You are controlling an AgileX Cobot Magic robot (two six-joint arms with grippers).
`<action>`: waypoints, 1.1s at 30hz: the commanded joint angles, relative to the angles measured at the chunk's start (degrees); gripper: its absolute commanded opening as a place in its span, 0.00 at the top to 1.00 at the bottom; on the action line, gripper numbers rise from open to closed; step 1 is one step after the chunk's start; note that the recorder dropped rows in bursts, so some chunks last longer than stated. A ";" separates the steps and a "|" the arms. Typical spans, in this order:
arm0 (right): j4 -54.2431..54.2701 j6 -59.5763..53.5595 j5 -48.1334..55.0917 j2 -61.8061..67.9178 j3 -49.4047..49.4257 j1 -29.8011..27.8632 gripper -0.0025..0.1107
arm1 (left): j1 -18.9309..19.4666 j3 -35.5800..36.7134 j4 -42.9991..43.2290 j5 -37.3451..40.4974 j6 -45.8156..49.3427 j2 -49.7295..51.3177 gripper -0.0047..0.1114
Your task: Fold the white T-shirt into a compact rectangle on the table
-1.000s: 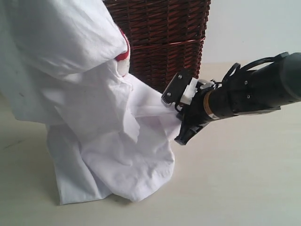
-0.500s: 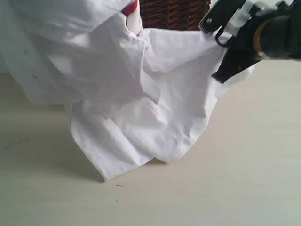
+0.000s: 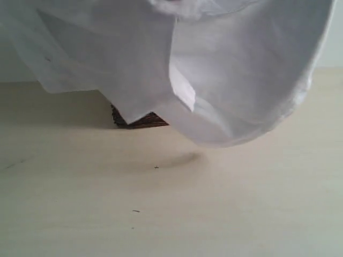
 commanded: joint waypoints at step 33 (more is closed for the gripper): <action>79.52 -78.80 42.80 -14.69 22.08 13.80 0.98 | -3.59 46.83 20.05 -0.26 -0.13 0.19 0.69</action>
